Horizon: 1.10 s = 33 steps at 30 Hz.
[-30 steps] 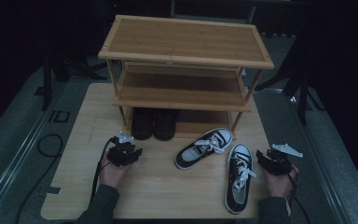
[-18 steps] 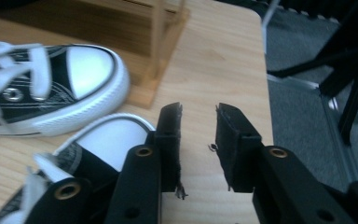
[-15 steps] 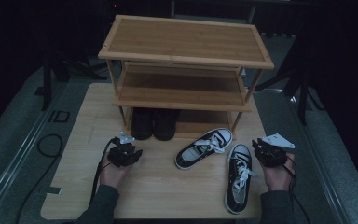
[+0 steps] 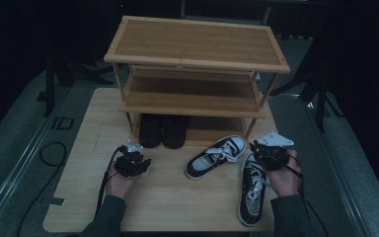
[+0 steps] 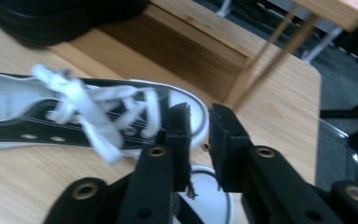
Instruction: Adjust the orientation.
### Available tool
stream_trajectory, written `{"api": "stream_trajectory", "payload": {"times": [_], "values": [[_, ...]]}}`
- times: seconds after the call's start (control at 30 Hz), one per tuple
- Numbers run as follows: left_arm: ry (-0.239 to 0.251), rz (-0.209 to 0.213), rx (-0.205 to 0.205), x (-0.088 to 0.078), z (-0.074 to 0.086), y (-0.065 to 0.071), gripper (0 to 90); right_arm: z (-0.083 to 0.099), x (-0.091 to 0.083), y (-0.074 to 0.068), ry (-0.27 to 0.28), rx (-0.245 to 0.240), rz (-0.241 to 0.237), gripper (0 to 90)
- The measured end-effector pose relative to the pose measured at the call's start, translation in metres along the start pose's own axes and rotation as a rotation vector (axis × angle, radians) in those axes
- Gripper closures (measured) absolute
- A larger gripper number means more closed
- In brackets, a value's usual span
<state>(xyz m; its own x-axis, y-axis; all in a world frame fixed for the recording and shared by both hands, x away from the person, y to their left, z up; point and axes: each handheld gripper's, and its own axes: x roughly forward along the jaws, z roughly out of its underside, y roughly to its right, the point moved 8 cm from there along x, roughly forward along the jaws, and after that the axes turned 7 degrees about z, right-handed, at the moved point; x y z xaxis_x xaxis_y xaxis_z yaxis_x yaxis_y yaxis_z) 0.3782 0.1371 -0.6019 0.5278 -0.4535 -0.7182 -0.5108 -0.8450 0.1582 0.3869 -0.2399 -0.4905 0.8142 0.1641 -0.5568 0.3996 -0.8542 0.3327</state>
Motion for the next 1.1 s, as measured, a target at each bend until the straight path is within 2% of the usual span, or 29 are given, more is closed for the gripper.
{"api": "stream_trajectory", "payload": {"times": [0.13,0.43,0.6,0.67,0.83,1.1], "values": [[0.002,-0.002,0.001,0.0,0.0,0.0,61.7,-0.009,-0.004,-0.014,0.011,-0.021,-0.045,89.9],[0.007,-0.005,-0.001,-0.002,0.0,-0.001,61.7,-0.024,-0.009,-0.053,0.028,-0.061,-0.141,90.0],[0.021,-0.004,0.006,-0.004,-0.002,-0.001,61.8,-0.029,-0.007,-0.071,0.027,-0.1,-0.164,90.0],[0.025,-0.004,0.007,-0.005,-0.002,-0.001,61.8,-0.03,-0.005,-0.077,0.027,-0.092,-0.188,90.0],[0.018,-0.005,0.005,-0.004,-0.002,-0.001,61.8,-0.026,-0.001,-0.09,-0.006,-0.098,-0.235,90.0],[0.017,-0.004,0.005,-0.004,-0.002,-0.001,61.5,-0.035,0.0,-0.11,-0.029,-0.176,-0.273,90.0]]}}
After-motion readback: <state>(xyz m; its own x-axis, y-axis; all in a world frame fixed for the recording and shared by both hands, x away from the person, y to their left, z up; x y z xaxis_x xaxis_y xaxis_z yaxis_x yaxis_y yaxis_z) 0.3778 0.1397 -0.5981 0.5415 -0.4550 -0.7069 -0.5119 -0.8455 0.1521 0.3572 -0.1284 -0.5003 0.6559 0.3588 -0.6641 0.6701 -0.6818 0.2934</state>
